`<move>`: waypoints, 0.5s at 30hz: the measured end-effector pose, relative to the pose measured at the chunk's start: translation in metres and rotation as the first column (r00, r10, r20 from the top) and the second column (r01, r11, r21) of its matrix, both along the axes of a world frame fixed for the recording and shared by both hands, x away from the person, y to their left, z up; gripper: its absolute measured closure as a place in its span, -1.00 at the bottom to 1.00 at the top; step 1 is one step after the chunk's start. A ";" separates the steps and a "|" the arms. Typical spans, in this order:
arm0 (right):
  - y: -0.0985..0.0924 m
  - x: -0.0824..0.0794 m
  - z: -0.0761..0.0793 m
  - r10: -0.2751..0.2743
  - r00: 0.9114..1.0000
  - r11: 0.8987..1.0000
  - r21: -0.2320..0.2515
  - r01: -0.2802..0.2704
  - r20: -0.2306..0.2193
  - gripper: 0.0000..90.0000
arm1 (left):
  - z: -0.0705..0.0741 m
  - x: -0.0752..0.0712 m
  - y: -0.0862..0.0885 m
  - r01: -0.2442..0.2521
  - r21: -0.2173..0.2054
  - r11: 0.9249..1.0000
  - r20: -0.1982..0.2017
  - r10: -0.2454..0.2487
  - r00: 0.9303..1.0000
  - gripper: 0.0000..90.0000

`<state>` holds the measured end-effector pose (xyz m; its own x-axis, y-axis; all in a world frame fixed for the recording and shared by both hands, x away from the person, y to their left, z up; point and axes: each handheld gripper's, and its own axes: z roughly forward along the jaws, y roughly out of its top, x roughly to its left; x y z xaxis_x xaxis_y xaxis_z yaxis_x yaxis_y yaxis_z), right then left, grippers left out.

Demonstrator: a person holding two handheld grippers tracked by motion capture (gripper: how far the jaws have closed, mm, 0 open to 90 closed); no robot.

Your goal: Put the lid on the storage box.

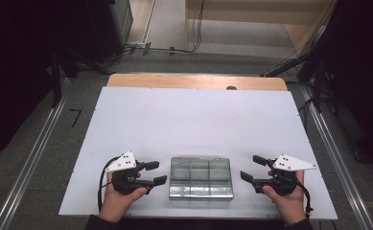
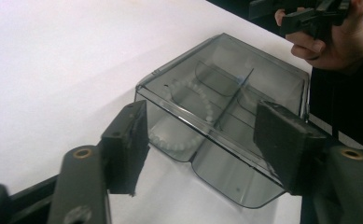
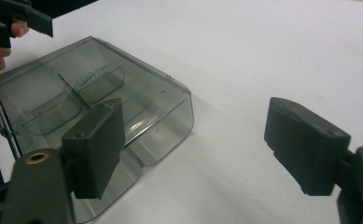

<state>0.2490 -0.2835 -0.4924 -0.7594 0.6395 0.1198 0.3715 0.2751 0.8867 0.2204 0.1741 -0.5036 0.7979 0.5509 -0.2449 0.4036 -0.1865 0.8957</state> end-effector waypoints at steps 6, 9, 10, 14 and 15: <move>-0.008 0.002 0.001 -0.017 1.000 1.000 0.011 0.017 0.004 -0.65 | 0.001 0.000 0.006 -0.012 -0.017 1.000 0.005 0.012 1.000 -0.33; -0.012 0.003 0.002 -0.023 1.000 1.000 0.020 0.023 0.006 -0.67 | 0.002 0.001 0.009 -0.016 -0.020 1.000 0.006 0.017 1.000 -0.39; -0.013 0.003 0.002 -0.025 1.000 0.999 0.020 0.025 0.007 -0.68 | 0.002 0.001 0.010 -0.020 -0.021 1.000 0.007 0.020 1.000 -0.39; -0.018 0.005 0.002 -0.043 0.999 0.999 0.026 0.042 0.007 -0.80 | 0.002 0.001 0.014 -0.027 -0.028 0.999 0.014 0.028 1.000 -0.47; -0.019 0.005 0.002 -0.050 0.999 0.998 0.026 0.049 0.007 -0.83 | 0.003 0.001 0.016 -0.030 -0.028 0.999 0.015 0.030 0.999 -0.50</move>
